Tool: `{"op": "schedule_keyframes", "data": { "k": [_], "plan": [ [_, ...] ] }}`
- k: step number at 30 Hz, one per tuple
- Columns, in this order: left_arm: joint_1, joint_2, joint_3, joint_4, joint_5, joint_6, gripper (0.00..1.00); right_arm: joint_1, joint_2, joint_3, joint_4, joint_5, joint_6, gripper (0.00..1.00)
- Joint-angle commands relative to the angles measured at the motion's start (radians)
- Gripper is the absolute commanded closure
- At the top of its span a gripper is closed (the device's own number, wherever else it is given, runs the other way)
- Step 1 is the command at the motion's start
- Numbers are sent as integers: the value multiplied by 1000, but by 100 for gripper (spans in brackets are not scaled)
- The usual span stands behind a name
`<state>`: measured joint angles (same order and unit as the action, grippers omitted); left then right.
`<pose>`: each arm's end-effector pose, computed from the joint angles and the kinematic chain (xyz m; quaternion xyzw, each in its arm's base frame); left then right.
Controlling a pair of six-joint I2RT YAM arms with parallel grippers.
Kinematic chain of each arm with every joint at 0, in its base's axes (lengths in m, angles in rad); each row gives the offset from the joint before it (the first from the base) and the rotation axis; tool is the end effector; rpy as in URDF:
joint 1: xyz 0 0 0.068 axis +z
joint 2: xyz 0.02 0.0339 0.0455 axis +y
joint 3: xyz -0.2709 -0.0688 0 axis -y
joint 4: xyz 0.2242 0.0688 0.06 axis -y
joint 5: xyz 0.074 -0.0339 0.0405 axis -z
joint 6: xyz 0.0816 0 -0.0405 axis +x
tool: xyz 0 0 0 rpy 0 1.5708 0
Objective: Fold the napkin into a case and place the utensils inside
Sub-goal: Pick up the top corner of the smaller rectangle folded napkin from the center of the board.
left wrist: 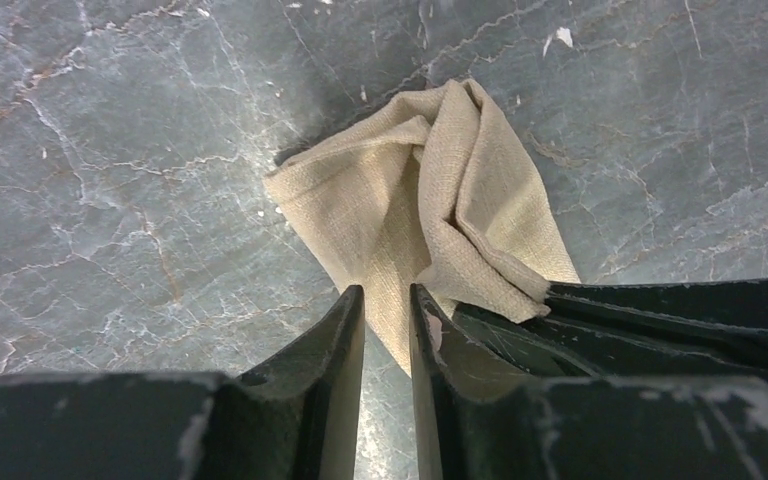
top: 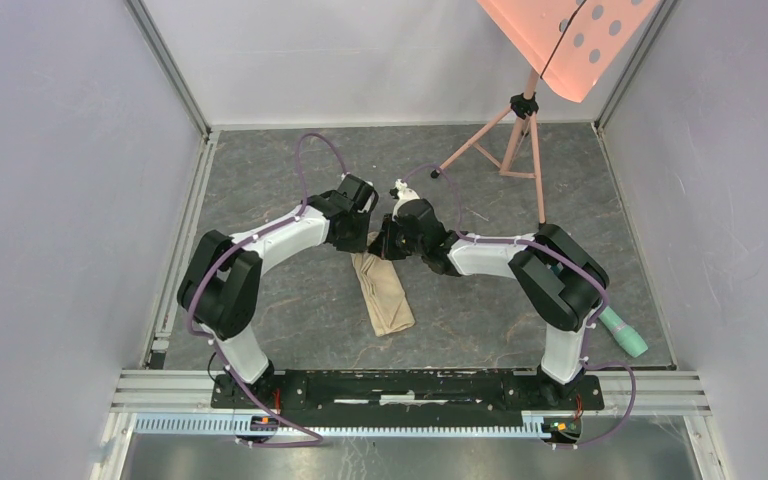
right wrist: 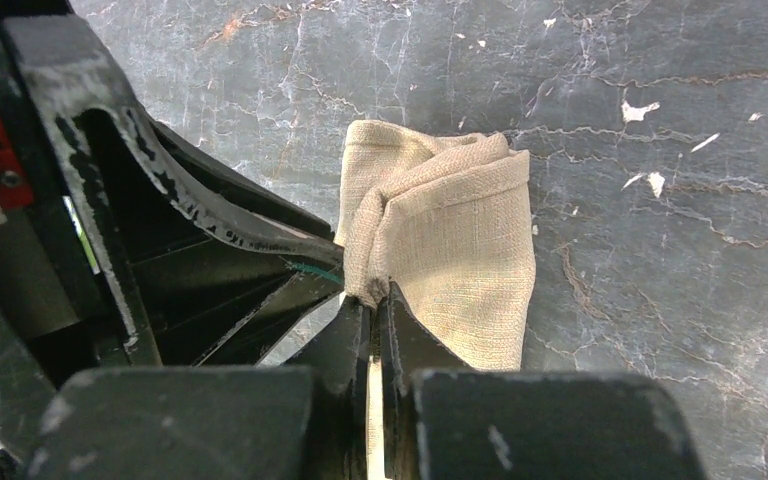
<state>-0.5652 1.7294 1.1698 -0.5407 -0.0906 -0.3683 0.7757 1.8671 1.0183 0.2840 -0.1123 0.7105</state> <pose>0.3038 -0.1839 0.1744 0.0850 0.9678 -0.0655 0.2278 0.2958 0.3029 0.1610 -0.0556 0.8734 0.3618 0.3211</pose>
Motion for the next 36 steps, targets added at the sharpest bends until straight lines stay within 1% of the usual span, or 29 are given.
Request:
{"op": "schedule_keyframes", "data": {
  "k": [1,6,14,20,26,27,29,31,33,35,36],
  "plan": [
    [-2,10,43,33,-47,49,69,-1,-19,-5,39,-12,5,100],
    [-3,56,76,20,-40,45,69,-1,-13,-4,40,-18,5,100],
    [-2,78,88,19,-72,51,70,-1,-11,-6,43,-22,10,100],
    [-2,100,108,7,-82,58,73,-1,-6,-7,44,-25,11,100],
    [-3,116,121,1,-84,66,73,-2,-3,-3,43,-26,11,100],
    [-2,120,128,-5,-83,66,74,-1,0,-3,44,-26,10,100],
    [-3,123,133,-11,-85,69,80,-1,3,0,43,-28,12,100],
    [-2,110,131,-12,-87,71,88,0,7,4,43,-31,5,100],
    [-1,84,123,-7,-84,71,94,3,18,16,33,-30,-8,100],
    [7,55,105,7,-61,70,98,9,35,24,32,-27,-13,99],
    [18,39,90,16,-42,64,98,13,43,28,37,-26,-15,100]
  ]
}}
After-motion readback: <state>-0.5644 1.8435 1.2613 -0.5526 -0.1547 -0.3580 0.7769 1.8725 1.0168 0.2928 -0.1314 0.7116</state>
